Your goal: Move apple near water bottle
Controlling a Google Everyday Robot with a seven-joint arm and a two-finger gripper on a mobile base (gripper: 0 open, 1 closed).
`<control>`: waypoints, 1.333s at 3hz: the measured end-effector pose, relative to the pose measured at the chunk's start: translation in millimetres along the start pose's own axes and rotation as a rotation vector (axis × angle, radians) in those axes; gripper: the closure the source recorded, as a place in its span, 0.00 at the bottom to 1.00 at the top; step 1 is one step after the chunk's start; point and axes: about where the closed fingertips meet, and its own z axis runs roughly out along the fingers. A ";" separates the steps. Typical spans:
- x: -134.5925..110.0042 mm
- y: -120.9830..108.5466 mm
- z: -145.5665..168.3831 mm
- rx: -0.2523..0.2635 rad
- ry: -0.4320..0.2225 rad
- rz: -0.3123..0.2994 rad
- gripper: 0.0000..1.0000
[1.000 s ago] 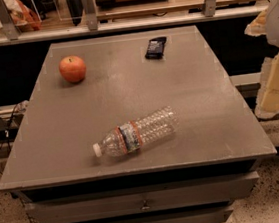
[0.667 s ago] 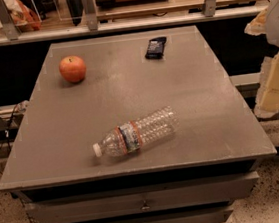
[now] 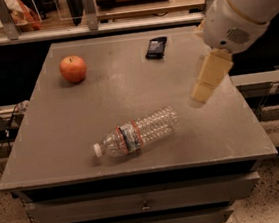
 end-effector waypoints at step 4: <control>-86.9 -21.2 52.8 0.007 -0.205 0.053 0.00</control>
Offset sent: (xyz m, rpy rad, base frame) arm 0.0379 0.0745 -0.0092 0.1488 -0.0065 0.0192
